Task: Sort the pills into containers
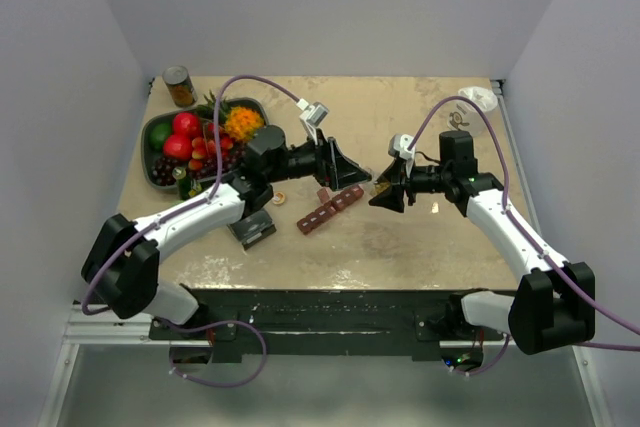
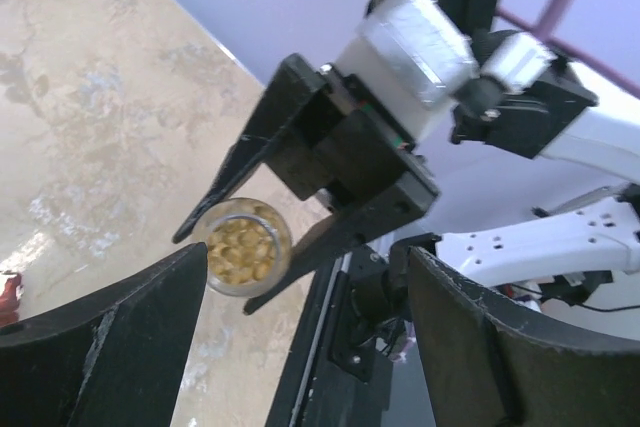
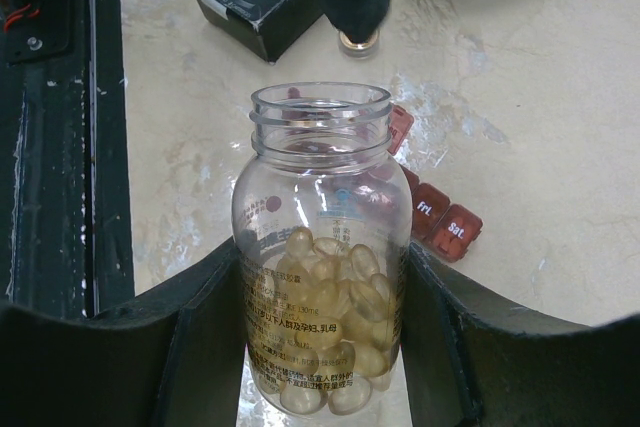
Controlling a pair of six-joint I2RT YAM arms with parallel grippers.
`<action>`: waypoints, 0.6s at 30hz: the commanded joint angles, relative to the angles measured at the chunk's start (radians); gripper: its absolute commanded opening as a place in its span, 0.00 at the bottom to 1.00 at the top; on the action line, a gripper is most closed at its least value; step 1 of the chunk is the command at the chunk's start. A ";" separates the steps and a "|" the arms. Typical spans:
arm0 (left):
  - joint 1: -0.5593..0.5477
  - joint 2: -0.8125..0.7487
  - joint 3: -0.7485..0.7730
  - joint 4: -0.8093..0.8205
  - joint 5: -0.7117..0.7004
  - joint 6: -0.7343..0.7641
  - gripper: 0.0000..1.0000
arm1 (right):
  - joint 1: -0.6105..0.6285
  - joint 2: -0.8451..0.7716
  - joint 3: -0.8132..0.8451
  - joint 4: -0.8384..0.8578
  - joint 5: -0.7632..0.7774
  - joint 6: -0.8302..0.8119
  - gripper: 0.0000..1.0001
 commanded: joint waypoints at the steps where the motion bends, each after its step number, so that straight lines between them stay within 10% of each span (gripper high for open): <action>1: -0.028 0.041 0.072 -0.110 -0.079 0.071 0.84 | -0.003 -0.024 0.015 0.032 -0.033 0.014 0.06; 18: -0.037 0.101 0.126 -0.150 -0.051 0.090 0.60 | -0.003 -0.018 0.013 0.033 -0.029 0.014 0.06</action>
